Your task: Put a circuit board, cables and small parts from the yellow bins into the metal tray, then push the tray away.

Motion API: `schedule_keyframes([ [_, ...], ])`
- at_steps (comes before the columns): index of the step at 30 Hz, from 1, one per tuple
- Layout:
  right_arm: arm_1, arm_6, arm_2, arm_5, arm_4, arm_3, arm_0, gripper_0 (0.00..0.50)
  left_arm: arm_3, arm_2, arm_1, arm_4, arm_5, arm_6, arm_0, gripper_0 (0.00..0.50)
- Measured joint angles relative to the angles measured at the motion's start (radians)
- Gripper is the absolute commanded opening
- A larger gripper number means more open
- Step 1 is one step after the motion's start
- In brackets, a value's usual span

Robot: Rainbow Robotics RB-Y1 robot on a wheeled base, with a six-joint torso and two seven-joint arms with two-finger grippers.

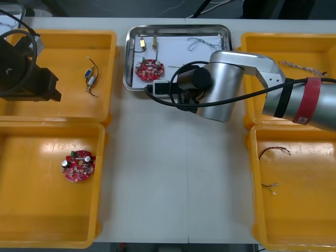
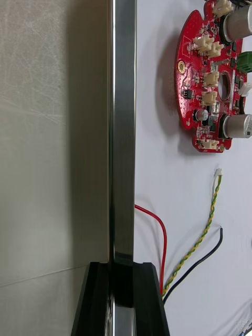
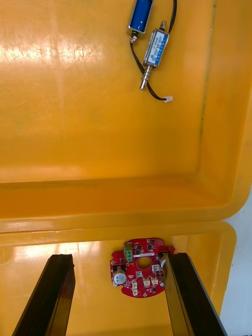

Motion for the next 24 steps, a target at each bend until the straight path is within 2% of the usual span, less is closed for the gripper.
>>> schedule_keyframes([
  [11, 0.0, 0.002, 0.001, -0.046, -0.001, 0.043, -0.013, 0.0, 0.0, 0.0, 0.0, 0.0, 0.0, 0.0, 0.0, 0.5],
  [17, 0.001, 0.002, 0.001, -0.046, -0.047, 0.05, -0.017, 0.0, 0.0, 0.0, 0.0, 0.0, 0.0, 0.0, 0.0, 0.5],
  [24, 0.001, 0.003, 0.001, -0.046, -0.051, 0.052, -0.017, 0.0, 0.0, 0.0, 0.0, 0.0, 0.0, 0.0, 0.0, 0.5],
])
